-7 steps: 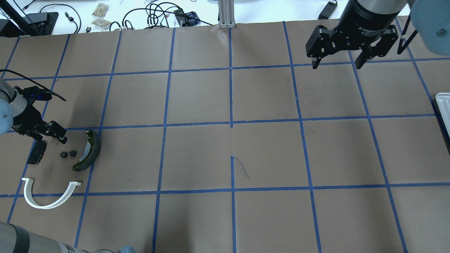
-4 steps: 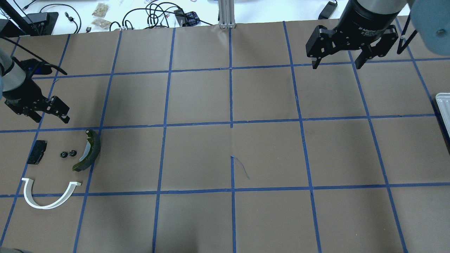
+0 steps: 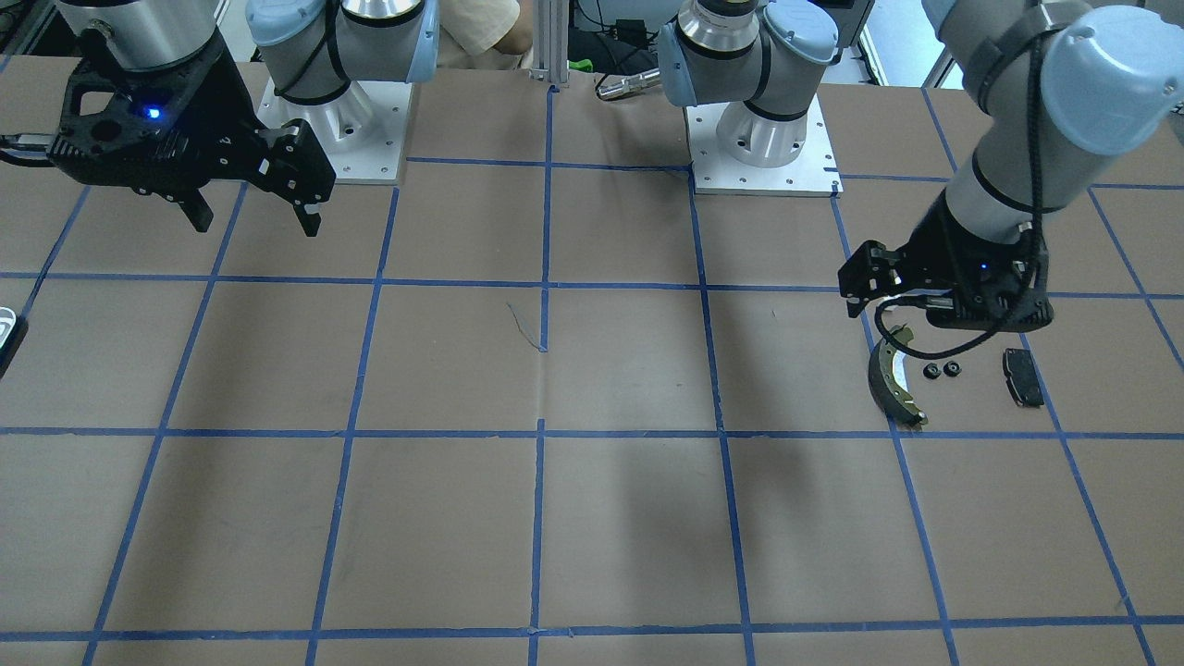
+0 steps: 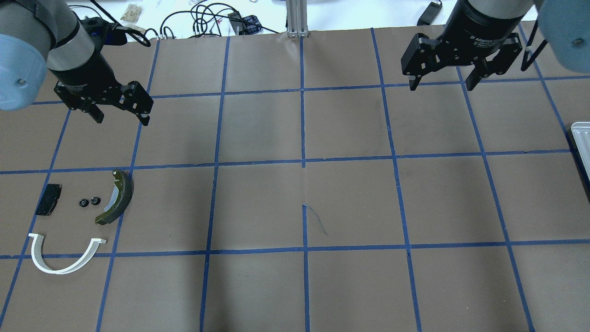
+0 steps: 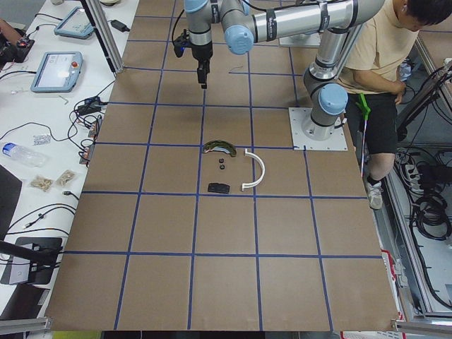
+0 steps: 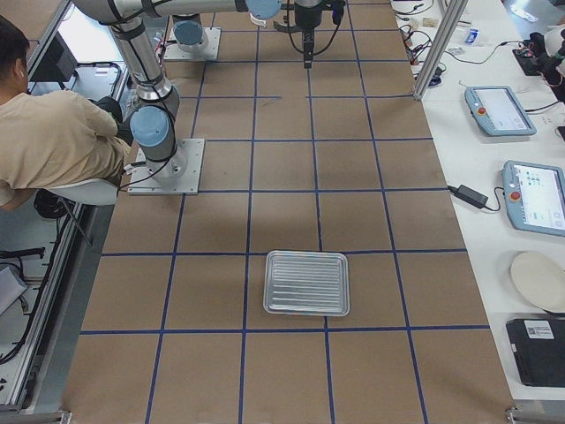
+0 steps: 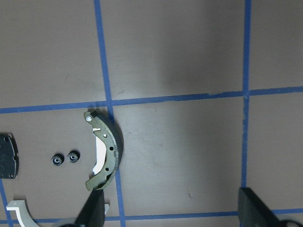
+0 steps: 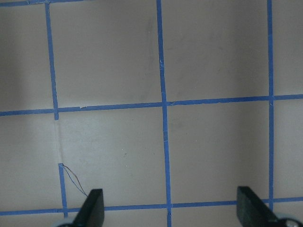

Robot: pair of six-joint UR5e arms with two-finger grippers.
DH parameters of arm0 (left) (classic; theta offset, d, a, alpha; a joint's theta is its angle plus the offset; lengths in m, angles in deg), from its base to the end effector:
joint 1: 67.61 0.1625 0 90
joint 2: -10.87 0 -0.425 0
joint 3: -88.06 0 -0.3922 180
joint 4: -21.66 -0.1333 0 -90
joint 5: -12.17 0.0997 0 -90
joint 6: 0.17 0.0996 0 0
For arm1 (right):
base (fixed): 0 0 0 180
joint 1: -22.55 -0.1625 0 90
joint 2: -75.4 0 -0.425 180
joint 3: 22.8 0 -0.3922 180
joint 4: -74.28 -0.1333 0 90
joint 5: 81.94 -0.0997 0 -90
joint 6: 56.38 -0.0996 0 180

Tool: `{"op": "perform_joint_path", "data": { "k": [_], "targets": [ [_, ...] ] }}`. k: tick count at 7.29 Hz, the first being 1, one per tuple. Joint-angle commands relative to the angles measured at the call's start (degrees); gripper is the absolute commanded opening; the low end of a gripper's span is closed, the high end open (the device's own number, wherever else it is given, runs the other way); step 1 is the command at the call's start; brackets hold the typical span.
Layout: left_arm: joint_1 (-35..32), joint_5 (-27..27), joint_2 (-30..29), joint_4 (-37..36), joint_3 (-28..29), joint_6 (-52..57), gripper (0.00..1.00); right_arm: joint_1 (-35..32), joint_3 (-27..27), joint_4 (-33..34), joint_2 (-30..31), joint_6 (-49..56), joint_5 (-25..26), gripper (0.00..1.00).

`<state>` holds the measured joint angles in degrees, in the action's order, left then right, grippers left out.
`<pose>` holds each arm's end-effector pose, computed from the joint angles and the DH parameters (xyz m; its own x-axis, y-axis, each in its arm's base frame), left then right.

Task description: Place bearing gear from tray to pile

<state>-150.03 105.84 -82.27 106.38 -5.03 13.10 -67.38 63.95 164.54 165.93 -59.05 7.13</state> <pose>-0.0584 -0.5235 0.4433 -0.9932 0.1004 -0.0585 0.0987 0.9946 0.0308 0.1343 -0.4940 0.5210 -0.9987 0.0465 -0.0195 0.0478 0.9964 -0.0696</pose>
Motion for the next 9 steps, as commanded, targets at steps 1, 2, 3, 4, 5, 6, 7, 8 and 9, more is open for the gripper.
{"op": "perform_joint_path", "data": {
  "k": [1,2,3,4,5,6,7,8,9],
  "targets": [
    [-3.0,-0.9,2.2,-0.3,-0.6,-1.1,1.0,0.0,-0.2,-0.1,-0.1,-0.6,0.1,1.0],
    [-3.4,-1.2,3.6,0.1,-0.2,-1.4,1.0,0.0,-1.5,0.3,-0.5,-0.4,0.1,1.0],
    [-3.8,-6.7,4.9,1.4,-0.2,-1.4,1.0,0.0,-2.6,0.3,-1.3,-0.4,0.1,1.0],
    [-4.1,-10.0,4.7,2.3,-0.7,-3.5,1.0,0.2,-4.9,0.1,-2.6,-0.3,0.1,1.0],
    [-4.3,-9.9,5.1,3.1,-0.7,-4.7,1.0,0.2,-6.0,-0.6,-3.4,-0.4,0.2,1.0],
    [-4.7,-9.8,5.8,4.3,-0.8,-4.8,1.0,0.1,-5.6,-0.9,-3.3,-0.6,0.3,1.0],
    [-4.7,-9.6,6.2,4.8,-0.7,-5.5,1.0,0.1,-5.5,-1.0,-3.3,-0.7,0.6,1.0],
    [-4.9,-8.2,6.1,5.0,-0.7,-5.8,1.0,-0.1,-5.2,-0.9,-2.9,-0.8,0.7,1.0],
    [-6.2,-4.8,6.3,4.8,-0.8,-6.1,1.0,-0.1,-5.2,-0.8,-3.2,-0.8,0.7,1.0]
  ]
}}
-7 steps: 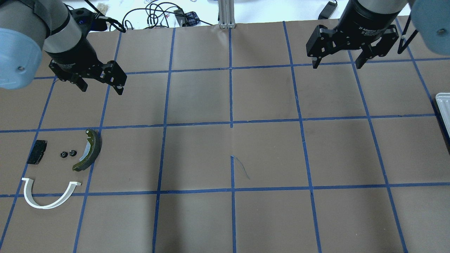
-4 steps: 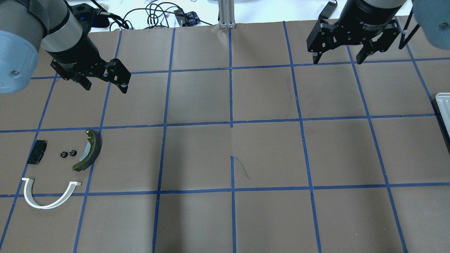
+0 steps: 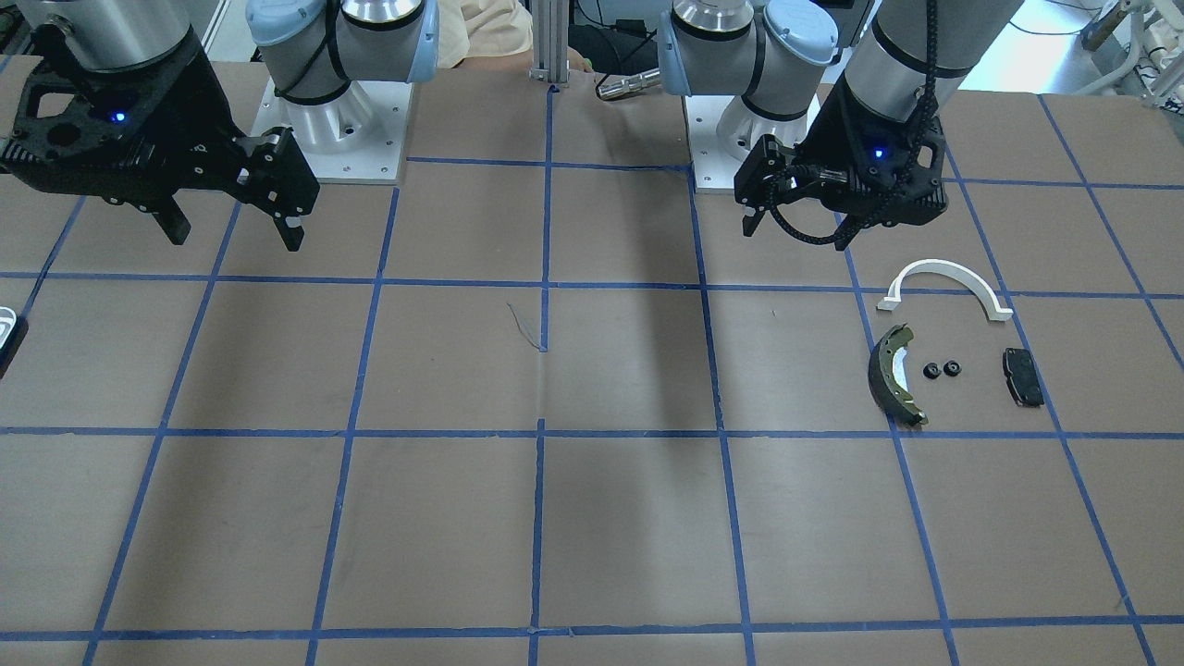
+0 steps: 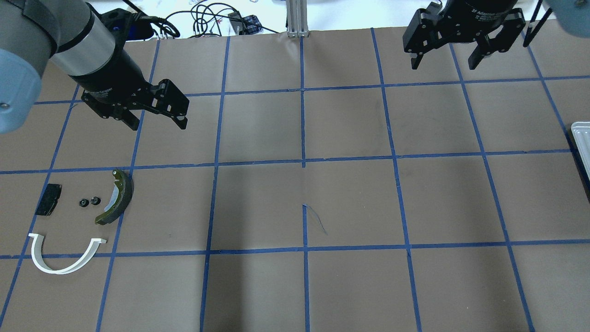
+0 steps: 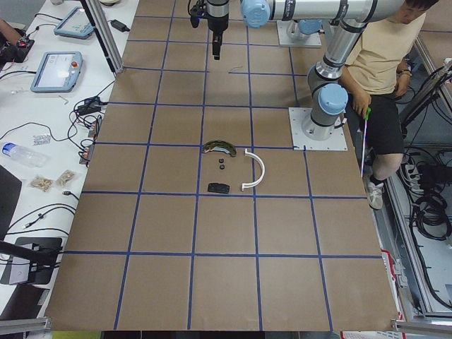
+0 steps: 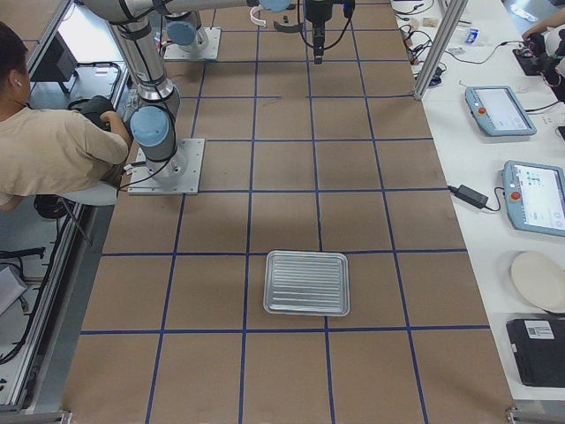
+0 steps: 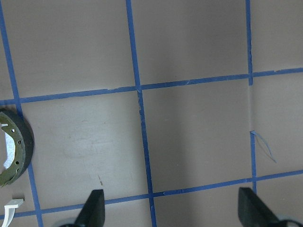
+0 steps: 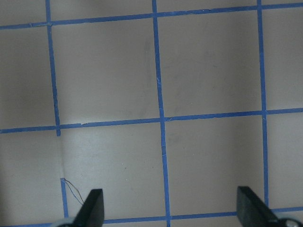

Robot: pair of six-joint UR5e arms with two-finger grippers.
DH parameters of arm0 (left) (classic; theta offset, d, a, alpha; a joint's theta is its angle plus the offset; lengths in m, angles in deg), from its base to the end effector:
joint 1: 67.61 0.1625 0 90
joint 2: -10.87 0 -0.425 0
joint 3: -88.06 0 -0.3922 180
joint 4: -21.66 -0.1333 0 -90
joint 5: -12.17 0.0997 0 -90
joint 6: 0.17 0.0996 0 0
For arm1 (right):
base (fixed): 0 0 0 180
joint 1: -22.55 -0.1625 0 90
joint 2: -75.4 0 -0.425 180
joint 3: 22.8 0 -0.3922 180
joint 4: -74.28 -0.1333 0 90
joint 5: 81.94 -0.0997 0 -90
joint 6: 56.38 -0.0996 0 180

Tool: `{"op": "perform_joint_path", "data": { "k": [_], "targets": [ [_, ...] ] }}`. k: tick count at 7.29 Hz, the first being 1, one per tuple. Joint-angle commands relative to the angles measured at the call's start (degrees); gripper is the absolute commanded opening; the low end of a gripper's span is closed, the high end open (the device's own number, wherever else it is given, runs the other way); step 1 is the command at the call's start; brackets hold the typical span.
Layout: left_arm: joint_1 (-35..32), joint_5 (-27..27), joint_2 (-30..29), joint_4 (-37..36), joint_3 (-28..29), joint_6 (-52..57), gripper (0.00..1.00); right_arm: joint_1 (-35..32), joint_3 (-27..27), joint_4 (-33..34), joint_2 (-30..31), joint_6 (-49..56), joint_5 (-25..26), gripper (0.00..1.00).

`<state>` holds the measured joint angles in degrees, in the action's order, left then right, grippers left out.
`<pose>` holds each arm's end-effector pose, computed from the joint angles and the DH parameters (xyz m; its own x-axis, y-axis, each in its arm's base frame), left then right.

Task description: Place bearing gear from tray to pile

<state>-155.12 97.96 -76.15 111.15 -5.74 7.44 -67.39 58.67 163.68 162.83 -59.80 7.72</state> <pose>-0.1201 -0.4749 0.4814 -0.9933 0.0890 0.0735 0.0889 0.9960 -0.0044 0.1333 -0.5178 0.5379 -0.9981 0.0599 -0.0115 0.0607 0.9938 -0.0929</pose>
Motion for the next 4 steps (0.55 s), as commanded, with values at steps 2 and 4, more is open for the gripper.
{"op": "perform_joint_path", "data": {
  "k": [2,4],
  "targets": [
    [-2.0,2.9,0.0,0.0,-0.1,-3.7,1.0,-0.1,0.2,0.0,0.3,-0.2,0.0,1.0],
    [-2.0,2.8,0.4,0.1,-0.1,-3.7,1.0,-0.3,0.3,0.0,0.4,-0.3,0.0,1.0]
  ]
}}
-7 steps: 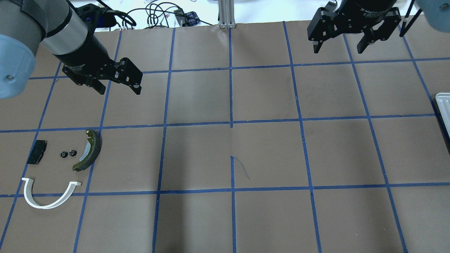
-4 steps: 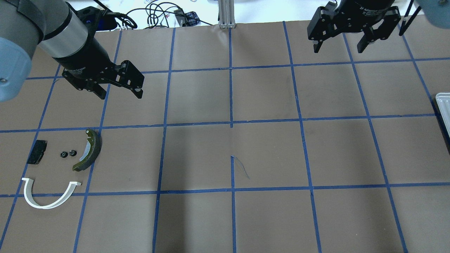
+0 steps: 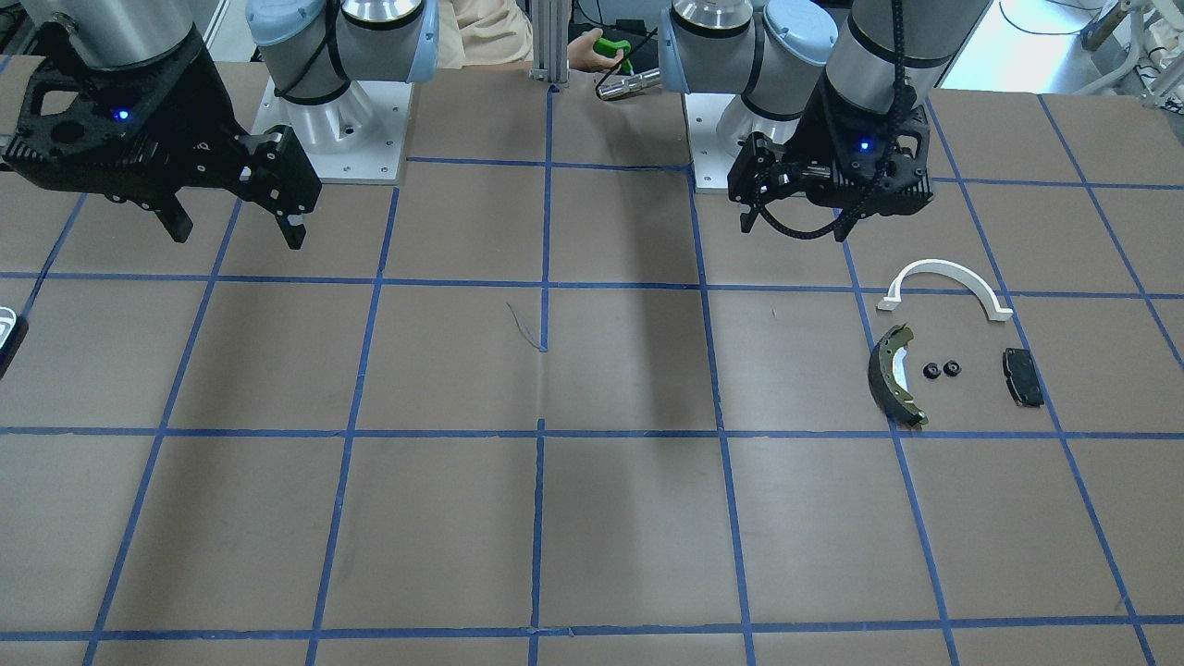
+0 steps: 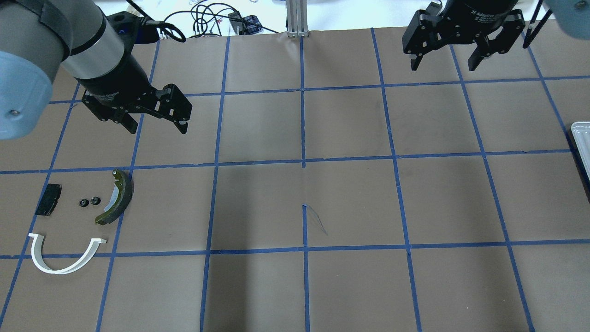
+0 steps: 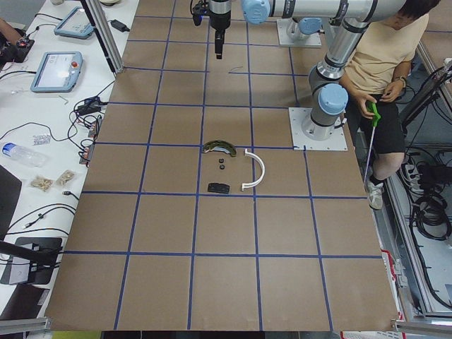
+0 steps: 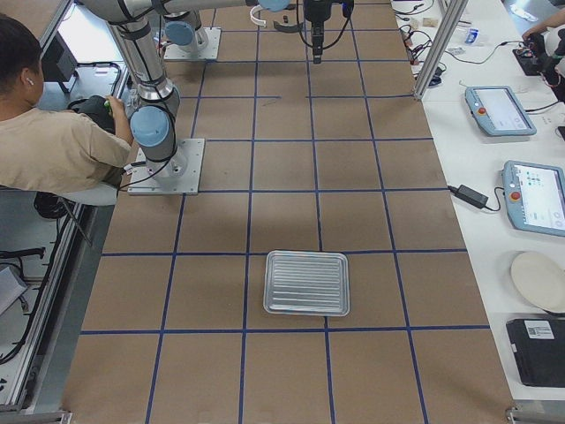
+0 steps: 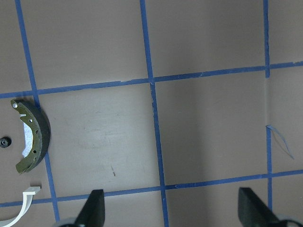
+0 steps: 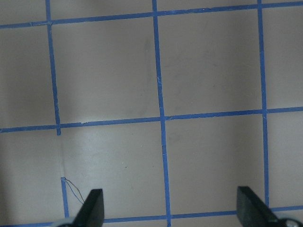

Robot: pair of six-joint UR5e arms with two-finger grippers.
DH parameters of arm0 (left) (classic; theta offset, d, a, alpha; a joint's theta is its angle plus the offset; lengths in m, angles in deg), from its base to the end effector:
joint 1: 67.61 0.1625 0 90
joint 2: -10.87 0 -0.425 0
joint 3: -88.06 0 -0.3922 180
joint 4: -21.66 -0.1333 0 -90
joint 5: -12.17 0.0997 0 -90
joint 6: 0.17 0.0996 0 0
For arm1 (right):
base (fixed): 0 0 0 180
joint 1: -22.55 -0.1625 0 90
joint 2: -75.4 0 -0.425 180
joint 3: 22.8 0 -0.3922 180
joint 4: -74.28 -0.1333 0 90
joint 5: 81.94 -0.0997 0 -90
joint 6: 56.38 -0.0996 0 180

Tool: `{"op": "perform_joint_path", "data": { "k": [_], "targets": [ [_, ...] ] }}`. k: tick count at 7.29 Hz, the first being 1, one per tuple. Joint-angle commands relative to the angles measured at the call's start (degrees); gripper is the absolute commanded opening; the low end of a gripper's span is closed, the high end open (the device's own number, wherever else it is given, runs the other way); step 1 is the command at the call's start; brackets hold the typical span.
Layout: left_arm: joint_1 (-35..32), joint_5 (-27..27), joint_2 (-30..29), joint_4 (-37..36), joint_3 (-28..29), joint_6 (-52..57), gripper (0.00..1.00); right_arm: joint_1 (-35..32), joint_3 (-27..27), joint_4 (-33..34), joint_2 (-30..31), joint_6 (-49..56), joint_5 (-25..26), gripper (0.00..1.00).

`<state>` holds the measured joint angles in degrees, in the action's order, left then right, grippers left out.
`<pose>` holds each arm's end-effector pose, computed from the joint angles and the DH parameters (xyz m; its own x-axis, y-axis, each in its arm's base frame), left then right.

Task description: Place bearing gear from tray to pile

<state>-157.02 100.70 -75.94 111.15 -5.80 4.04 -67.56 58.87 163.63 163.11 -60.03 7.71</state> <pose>-0.1310 -0.4693 0.4824 -0.9977 0.0631 0.0258 0.0631 0.9980 0.0009 0.1349 -0.5154 0.5386 -0.9981 0.0609 -0.0120 0.0618 0.9937 -0.0934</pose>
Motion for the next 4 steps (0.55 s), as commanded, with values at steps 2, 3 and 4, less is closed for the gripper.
{"op": "perform_joint_path", "data": {
  "k": [2,3,4],
  "targets": [
    [0.1,0.5,0.2,0.1,-0.1,0.0,1.0,-0.2,0.1,0.0,0.0,-0.1,0.0,1.0],
    [0.2,0.6,0.2,0.1,-0.2,0.0,1.0,-0.2,0.1,0.2,0.0,-0.1,-0.1,1.0],
    [0.7,0.8,0.3,0.2,-0.1,0.0,1.0,-0.2,0.1,0.1,0.0,-0.1,-0.1,1.0]
  ]
}}
